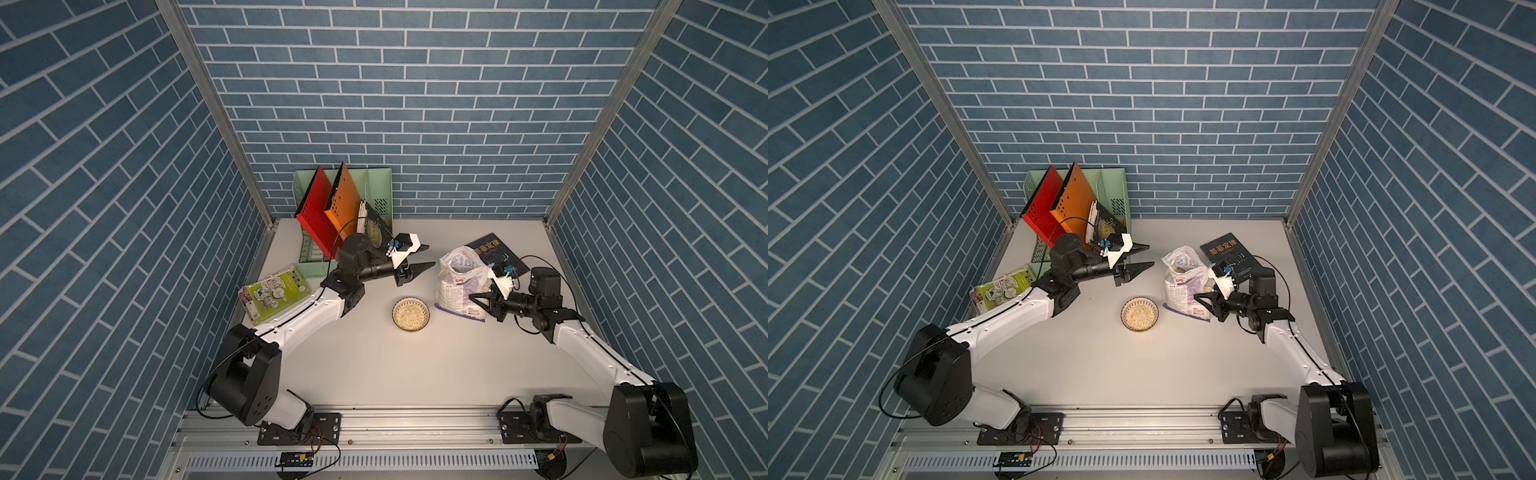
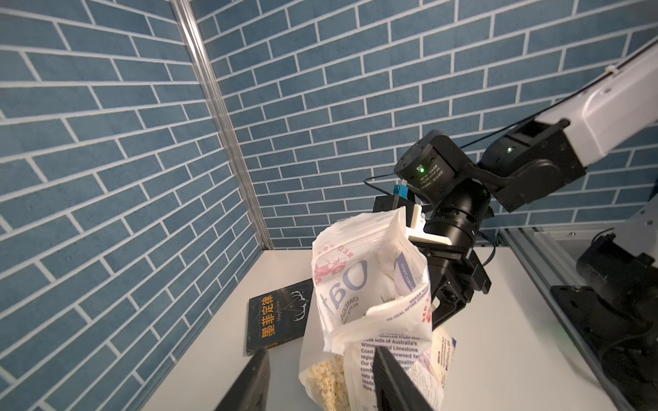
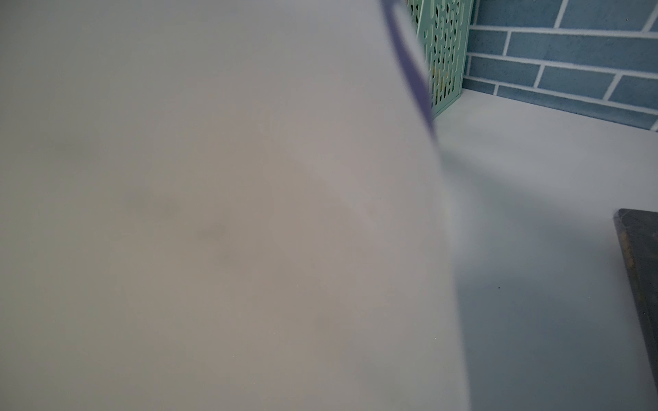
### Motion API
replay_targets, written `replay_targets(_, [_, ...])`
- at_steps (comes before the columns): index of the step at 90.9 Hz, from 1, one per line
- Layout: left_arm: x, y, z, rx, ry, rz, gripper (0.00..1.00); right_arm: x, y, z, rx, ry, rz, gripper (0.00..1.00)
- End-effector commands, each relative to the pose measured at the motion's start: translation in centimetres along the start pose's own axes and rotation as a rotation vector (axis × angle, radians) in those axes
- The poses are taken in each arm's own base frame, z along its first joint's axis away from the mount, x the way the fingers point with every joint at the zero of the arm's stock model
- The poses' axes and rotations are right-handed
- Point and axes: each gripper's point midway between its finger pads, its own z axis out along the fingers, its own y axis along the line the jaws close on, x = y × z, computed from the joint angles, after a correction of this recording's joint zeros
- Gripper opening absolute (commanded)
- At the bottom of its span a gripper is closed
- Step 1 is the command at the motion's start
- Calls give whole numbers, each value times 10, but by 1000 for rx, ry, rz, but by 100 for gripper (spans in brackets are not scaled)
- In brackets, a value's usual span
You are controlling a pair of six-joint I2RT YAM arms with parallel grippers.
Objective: Pour the oats into the breakfast bowl
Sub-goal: Place the oats bag at the center of the board.
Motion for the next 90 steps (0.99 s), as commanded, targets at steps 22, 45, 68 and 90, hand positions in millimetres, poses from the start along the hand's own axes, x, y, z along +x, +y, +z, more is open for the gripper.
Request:
replay_targets(22, [28, -8, 33, 149, 65, 18, 45, -48, 7, -6, -17, -89, -170, 0])
replay_targets(45, [32, -9, 49, 172, 64, 18, 24, -47, 3, -3, -9, -74, -170, 0])
replay_targets(68, [36, -4, 52, 139, 69, 28, 0, -32, -14, 3, 54, -8, -153, 0])
replay_targets(90, [70, 7, 57, 77, 168, 4, 0, 16, -63, 16, 231, 142, -85, 31])
